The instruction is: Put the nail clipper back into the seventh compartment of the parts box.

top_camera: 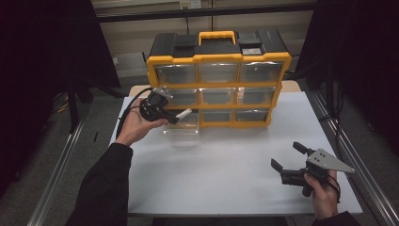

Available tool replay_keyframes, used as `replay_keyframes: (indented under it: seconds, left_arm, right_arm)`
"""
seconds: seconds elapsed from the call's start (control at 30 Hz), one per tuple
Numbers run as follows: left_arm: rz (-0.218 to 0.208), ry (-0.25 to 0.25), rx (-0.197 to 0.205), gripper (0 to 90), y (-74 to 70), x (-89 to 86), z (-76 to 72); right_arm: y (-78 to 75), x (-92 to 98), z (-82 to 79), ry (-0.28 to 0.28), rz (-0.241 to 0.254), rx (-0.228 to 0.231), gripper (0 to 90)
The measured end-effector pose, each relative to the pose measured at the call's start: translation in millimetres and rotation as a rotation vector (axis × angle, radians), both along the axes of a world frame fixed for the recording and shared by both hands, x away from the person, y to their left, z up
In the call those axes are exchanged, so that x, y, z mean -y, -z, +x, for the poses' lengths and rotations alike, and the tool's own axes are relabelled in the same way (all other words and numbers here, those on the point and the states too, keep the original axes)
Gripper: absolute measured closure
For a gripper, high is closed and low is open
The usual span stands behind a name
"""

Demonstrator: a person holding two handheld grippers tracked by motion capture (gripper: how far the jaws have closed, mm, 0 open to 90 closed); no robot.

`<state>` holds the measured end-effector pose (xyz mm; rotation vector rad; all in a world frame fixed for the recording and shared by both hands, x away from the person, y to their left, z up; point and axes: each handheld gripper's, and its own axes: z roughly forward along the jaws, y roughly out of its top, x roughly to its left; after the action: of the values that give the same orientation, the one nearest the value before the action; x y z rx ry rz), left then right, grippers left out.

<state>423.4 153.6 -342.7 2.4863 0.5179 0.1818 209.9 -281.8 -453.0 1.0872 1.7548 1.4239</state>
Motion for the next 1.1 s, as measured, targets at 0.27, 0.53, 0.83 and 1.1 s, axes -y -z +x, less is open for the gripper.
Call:
replay_keyframes:
  seconds: [0.27,0.53,0.83,1.1]
  left_arm:
    - [-0.012,-0.042,-0.027,78.0,8.7,3.7,2.1]
    - [-0.003,-0.031,-0.048,78.0,16.4,11.4,2.8]
    - [0.050,-0.025,-0.057,78.0,21.7,11.3,8.0]
    - [0.019,-0.060,-0.071,78.0,27.8,12.4,9.2]
  right_arm:
    - [0.2,-0.1,0.4,0.002,-0.002,0.004,0.0]
    - [0.2,-0.2,0.9,0.003,0.001,-0.003,0.0]
    - [0.9,-0.1,1.7,0.001,-0.002,-0.005,0.0]
    - [1.2,-0.6,1.8,-0.001,-0.007,-0.015,0.0]
